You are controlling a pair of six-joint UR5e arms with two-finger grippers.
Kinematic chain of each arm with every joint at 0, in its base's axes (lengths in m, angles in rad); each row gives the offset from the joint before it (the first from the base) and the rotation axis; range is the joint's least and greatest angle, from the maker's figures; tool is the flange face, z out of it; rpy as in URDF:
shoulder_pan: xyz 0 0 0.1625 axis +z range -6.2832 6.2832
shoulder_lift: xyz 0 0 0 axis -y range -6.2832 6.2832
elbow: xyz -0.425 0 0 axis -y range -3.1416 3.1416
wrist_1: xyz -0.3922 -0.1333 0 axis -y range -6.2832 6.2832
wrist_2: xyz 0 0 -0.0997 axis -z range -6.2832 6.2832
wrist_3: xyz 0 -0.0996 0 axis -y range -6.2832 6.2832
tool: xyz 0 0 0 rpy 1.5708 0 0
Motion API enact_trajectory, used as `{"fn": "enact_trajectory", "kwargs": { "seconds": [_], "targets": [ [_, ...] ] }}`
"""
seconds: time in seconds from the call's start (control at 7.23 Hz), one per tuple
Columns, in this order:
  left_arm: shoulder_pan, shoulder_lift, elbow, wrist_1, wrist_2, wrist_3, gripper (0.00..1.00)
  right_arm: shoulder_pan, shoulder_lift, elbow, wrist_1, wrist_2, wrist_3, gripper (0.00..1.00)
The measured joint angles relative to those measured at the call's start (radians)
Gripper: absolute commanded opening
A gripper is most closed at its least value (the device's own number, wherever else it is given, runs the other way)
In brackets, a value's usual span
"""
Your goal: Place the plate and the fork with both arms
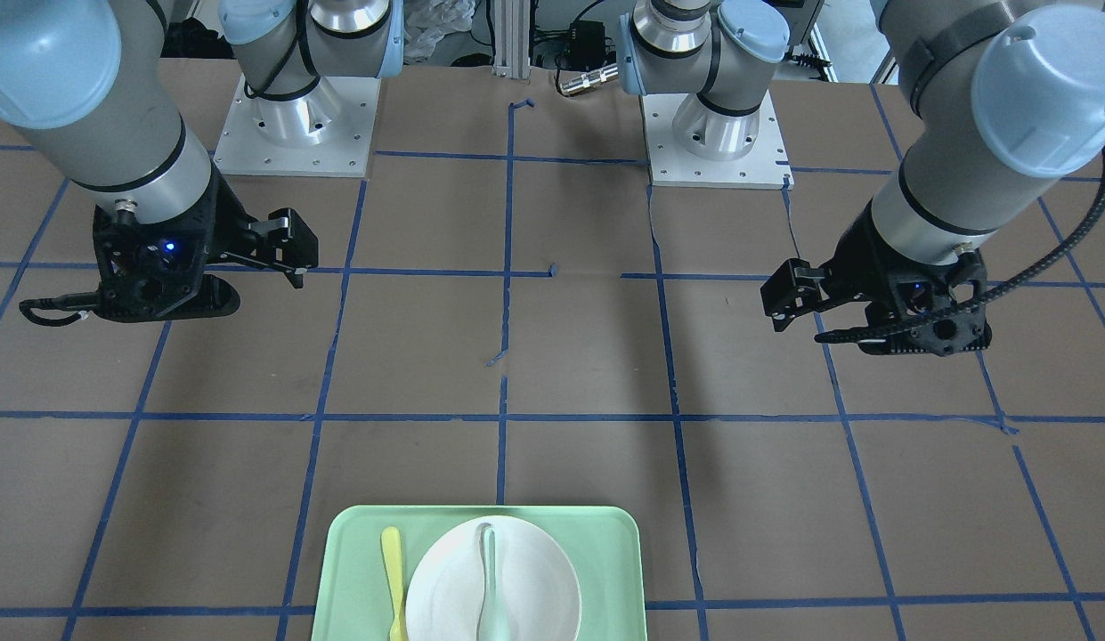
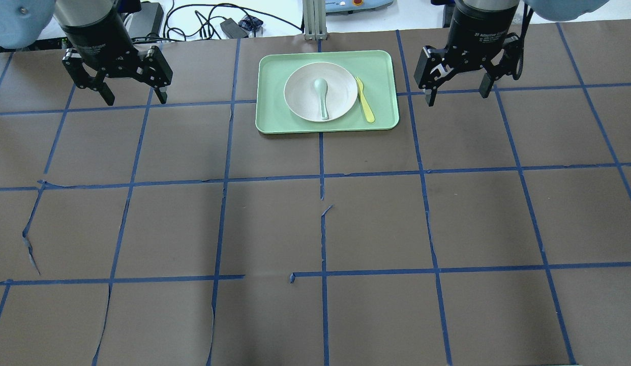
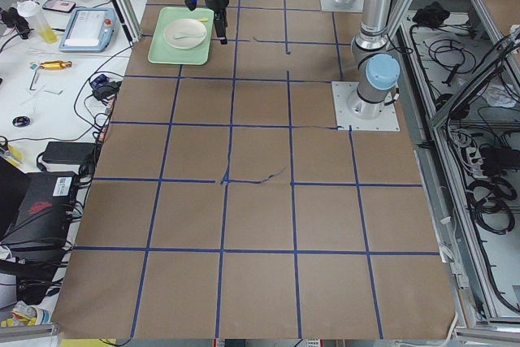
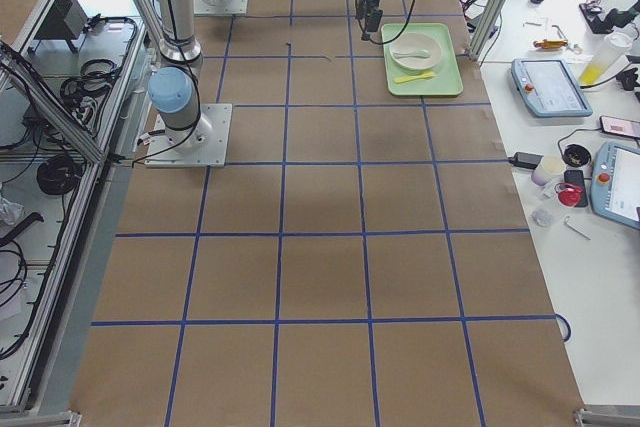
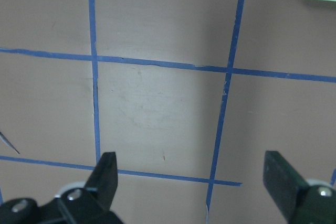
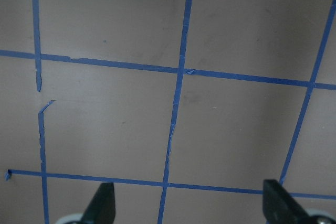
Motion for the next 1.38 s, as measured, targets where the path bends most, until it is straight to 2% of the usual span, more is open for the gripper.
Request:
{"fn": "enact_trajectory", "kwargs": {
  "seconds": [0.83,1.38],
  "targets": [
    [-0.113,0.058,-0.102,0.03,-0.116,-0.024,1.0,0.015,-0.039,0.011,-0.003,-0.001,0.028,1.0],
    [-0.117,0.089,-0.109,0.032,-0.029,-0.037,1.0,0.016,-0.041,0.008,-0.005,-0.01,0.028,1.0]
  ]
}}
